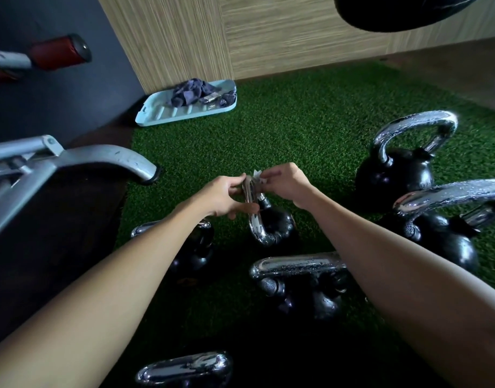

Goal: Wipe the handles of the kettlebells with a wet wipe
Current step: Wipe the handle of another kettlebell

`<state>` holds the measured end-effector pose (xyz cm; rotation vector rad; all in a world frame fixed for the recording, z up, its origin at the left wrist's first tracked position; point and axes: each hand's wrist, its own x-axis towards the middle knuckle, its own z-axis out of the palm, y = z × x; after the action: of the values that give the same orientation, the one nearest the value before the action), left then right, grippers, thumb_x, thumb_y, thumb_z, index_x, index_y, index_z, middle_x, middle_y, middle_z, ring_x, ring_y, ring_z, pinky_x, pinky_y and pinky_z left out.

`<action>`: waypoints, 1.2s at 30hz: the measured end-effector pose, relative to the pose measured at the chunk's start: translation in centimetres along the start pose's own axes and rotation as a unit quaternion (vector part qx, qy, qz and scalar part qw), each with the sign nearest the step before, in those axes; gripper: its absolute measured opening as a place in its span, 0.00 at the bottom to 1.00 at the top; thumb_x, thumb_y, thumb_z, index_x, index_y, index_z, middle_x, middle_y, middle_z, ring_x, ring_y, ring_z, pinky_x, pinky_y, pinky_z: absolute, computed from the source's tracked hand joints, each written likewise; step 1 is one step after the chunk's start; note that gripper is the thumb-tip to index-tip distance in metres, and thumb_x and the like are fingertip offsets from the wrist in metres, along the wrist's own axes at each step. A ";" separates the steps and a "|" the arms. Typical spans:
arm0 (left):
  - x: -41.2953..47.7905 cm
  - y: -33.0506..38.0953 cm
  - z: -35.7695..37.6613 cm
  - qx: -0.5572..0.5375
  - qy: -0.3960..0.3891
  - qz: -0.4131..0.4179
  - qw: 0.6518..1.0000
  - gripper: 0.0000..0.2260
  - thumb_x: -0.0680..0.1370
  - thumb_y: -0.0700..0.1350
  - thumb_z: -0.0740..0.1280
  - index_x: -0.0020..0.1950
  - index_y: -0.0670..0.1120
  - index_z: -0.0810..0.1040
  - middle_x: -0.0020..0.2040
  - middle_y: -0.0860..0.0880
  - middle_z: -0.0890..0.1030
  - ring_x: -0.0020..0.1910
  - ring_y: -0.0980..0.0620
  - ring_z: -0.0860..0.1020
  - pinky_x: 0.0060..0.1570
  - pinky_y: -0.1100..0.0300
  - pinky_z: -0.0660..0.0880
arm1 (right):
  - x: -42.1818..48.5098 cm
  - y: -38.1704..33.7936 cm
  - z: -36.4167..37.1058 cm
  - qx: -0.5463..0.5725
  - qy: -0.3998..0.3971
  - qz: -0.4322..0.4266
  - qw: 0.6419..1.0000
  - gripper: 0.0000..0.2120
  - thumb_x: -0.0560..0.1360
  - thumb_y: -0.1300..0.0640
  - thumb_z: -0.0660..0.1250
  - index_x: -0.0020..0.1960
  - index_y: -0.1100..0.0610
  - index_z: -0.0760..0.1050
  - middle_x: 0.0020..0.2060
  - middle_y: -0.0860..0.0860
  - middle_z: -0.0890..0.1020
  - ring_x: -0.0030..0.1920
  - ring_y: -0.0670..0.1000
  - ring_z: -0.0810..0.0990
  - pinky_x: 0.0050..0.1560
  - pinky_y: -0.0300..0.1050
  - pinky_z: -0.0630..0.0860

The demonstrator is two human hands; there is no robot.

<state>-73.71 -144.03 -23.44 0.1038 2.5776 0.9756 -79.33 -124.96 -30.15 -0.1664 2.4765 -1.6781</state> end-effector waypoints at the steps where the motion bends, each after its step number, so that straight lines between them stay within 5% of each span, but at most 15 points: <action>1: -0.1 0.2 -0.1 0.015 -0.004 0.001 1.000 0.59 0.52 0.68 0.78 0.80 0.58 0.62 0.73 0.50 0.75 0.29 0.58 0.80 0.34 0.60 0.76 | -0.8 -0.4 -0.5 0.004 -0.021 -0.018 1.000 0.14 0.65 0.57 0.83 0.48 0.48 0.86 0.46 0.49 0.86 0.46 0.52 0.85 0.52 0.53 0.84; 5: -0.2 0.2 0.1 0.027 0.001 -0.004 1.000 0.60 0.50 0.68 0.77 0.81 0.60 0.59 0.74 0.51 0.74 0.28 0.60 0.78 0.29 0.62 0.73 | -3.2 -1.2 -2.2 -0.003 -0.091 -0.045 0.995 0.18 0.68 0.68 0.79 0.57 0.66 0.82 0.48 0.54 0.85 0.43 0.47 0.84 0.45 0.36 0.82; 7: -0.2 0.0 0.3 0.028 0.004 -0.003 1.000 0.58 0.52 0.67 0.77 0.80 0.60 0.60 0.74 0.52 0.73 0.29 0.59 0.79 0.32 0.58 0.77 | -3.5 -1.7 -2.2 -0.019 -0.086 -0.047 0.995 0.15 0.68 0.65 0.79 0.54 0.60 0.84 0.47 0.53 0.86 0.41 0.44 0.84 0.43 0.36 0.80; 9: -0.2 -0.2 0.4 0.035 0.004 0.005 0.999 0.54 0.53 0.68 0.77 0.78 0.59 0.65 0.70 0.53 0.77 0.30 0.57 0.80 0.38 0.55 0.80 | -3.1 -1.9 -1.8 -0.021 -0.041 -0.051 0.998 0.14 0.65 0.58 0.82 0.46 0.44 0.85 0.45 0.49 0.87 0.44 0.49 0.85 0.50 0.51 0.84; 11: 0.0 -0.3 0.4 0.039 0.004 0.009 0.999 0.53 0.54 0.68 0.77 0.78 0.59 0.66 0.65 0.52 0.81 0.31 0.57 0.81 0.34 0.58 0.79 | -2.7 -1.8 -1.4 -0.028 -0.036 -0.044 0.998 0.13 0.62 0.55 0.84 0.41 0.40 0.85 0.43 0.47 0.87 0.46 0.52 0.86 0.54 0.57 0.83; 13: 0.2 -0.5 0.2 0.029 0.003 0.003 1.000 0.54 0.56 0.66 0.78 0.80 0.59 0.62 0.66 0.50 0.80 0.30 0.58 0.80 0.29 0.64 0.75 | -3.8 -2.6 -1.7 -0.045 -0.076 -0.029 0.996 0.13 0.61 0.55 0.84 0.42 0.43 0.86 0.42 0.47 0.87 0.43 0.48 0.85 0.51 0.50 0.83; 16: 0.4 -0.9 -0.1 0.023 0.018 0.003 1.000 0.50 0.62 0.59 0.81 0.80 0.59 0.61 0.74 0.49 0.74 0.29 0.59 0.79 0.29 0.64 0.75 | -5.3 -2.6 -2.2 -0.036 -0.152 -0.011 0.988 0.13 0.67 0.63 0.81 0.50 0.59 0.84 0.39 0.49 0.85 0.30 0.41 0.79 0.32 0.34 0.72; 22: -0.4 -1.2 -0.2 0.017 0.041 0.020 0.999 0.51 0.60 0.62 0.78 0.80 0.58 0.61 0.76 0.46 0.71 0.43 0.66 0.76 0.34 0.64 0.77 | -6.7 -1.5 -1.1 0.011 -0.136 0.001 0.991 0.13 0.58 0.51 0.84 0.40 0.50 0.85 0.39 0.58 0.86 0.33 0.52 0.73 0.31 0.44 0.67; 26: -0.3 -1.4 0.1 0.014 0.054 0.021 0.998 0.43 0.70 0.53 0.79 0.81 0.55 0.62 0.76 0.45 0.71 0.39 0.66 0.70 0.28 0.76 0.72 | -7.3 -2.1 -1.3 -0.009 -0.156 -0.009 0.988 0.09 0.64 0.55 0.83 0.41 0.50 0.85 0.33 0.48 0.85 0.27 0.42 0.75 0.28 0.37 0.69; 28: -0.4 -1.5 -0.1 0.019 0.046 0.020 0.999 0.42 0.71 0.53 0.78 0.81 0.55 0.61 0.76 0.46 0.70 0.39 0.66 0.70 0.28 0.79 0.69 | -8.0 -1.7 -1.1 -0.033 -0.164 -0.014 0.986 0.09 0.64 0.55 0.83 0.42 0.53 0.86 0.34 0.50 0.86 0.28 0.44 0.77 0.29 0.39 0.73; 30: -0.5 -1.7 -0.3 0.024 0.036 0.018 0.999 0.44 0.69 0.56 0.79 0.81 0.55 0.61 0.77 0.45 0.69 0.52 0.61 0.78 0.47 0.78 0.73 | -8.7 -1.4 -0.8 -0.044 -0.180 -0.014 0.983 0.10 0.64 0.54 0.84 0.43 0.54 0.86 0.37 0.54 0.87 0.29 0.47 0.78 0.29 0.40 0.73; 32: -1.0 -1.7 -0.6 0.030 0.032 0.006 0.999 0.47 0.67 0.59 0.79 0.81 0.56 0.61 0.77 0.44 0.69 0.73 0.50 0.72 0.71 0.55 0.66 | -8.7 -1.3 -0.7 -0.116 -0.208 -0.020 0.971 0.09 0.65 0.54 0.83 0.42 0.53 0.86 0.37 0.53 0.87 0.28 0.45 0.79 0.30 0.39 0.74; 34: -1.1 -2.0 -0.8 0.034 0.027 -0.001 0.999 0.48 0.65 0.61 0.78 0.81 0.56 0.60 0.77 0.44 0.69 0.77 0.48 0.66 0.74 0.48 0.61 | -8.3 -1.7 -0.6 -0.178 -0.219 -0.035 0.959 0.09 0.65 0.54 0.83 0.42 0.52 0.86 0.35 0.51 0.87 0.28 0.43 0.80 0.33 0.38 0.75; 36: -1.1 -2.1 -0.8 0.035 0.026 -0.004 0.999 0.49 0.64 0.62 0.78 0.81 0.57 0.60 0.77 0.44 0.69 0.77 0.47 0.67 0.70 0.50 0.64 | -8.0 -1.8 -0.3 -0.137 -0.203 -0.036 0.969 0.09 0.64 0.54 0.84 0.42 0.52 0.86 0.36 0.51 0.87 0.32 0.46 0.81 0.36 0.43 0.77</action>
<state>-72.85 -146.34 -23.88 0.0892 2.6579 0.8970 -71.51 -123.97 -27.85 -0.5758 2.3870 -1.1655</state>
